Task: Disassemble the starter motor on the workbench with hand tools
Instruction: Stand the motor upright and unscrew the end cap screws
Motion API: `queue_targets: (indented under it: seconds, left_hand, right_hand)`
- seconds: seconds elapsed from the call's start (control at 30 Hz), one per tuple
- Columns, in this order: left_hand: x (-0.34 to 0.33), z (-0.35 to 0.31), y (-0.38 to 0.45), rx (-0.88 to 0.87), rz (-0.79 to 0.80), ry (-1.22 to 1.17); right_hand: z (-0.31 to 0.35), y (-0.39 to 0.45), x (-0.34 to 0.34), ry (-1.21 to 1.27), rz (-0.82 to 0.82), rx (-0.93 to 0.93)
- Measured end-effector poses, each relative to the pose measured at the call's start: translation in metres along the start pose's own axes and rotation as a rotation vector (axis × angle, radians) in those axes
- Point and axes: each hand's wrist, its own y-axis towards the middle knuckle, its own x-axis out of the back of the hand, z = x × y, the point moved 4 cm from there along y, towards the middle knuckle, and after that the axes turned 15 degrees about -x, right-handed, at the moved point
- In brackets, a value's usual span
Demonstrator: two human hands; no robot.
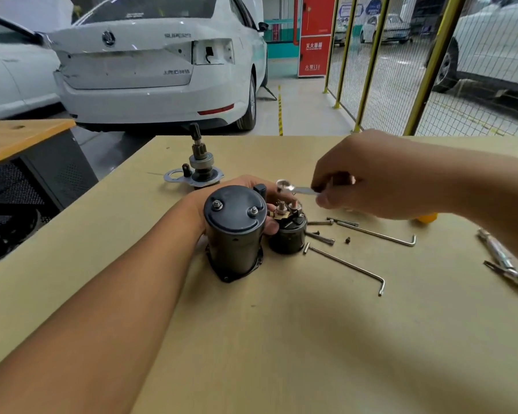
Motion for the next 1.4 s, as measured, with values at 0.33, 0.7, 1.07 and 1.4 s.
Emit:
queue_targets:
  seconds: [0.33,0.7,1.07,1.4]
  left_hand:
    - [0.001,-0.010,0.004,-0.170,-0.097,0.113]
    - [-0.016,-0.038,-0.005,-0.134,0.012,0.078]
    - [-0.017,-0.037,-0.006,-0.152,-0.110,0.142]
    - [-0.003,-0.015,0.007,0.024,-0.036,0.150]
  right_hand:
    - [0.011,-0.011,-0.023,0.046,0.233,-0.179]
    - [-0.002,-0.010,-0.001,-0.119,-0.188,0.023]
    - [0.008,-0.015,-0.033,-0.179,0.033,-0.142]
    - [-0.019,-0.003,-0.011,0.165,-0.446,-0.068]
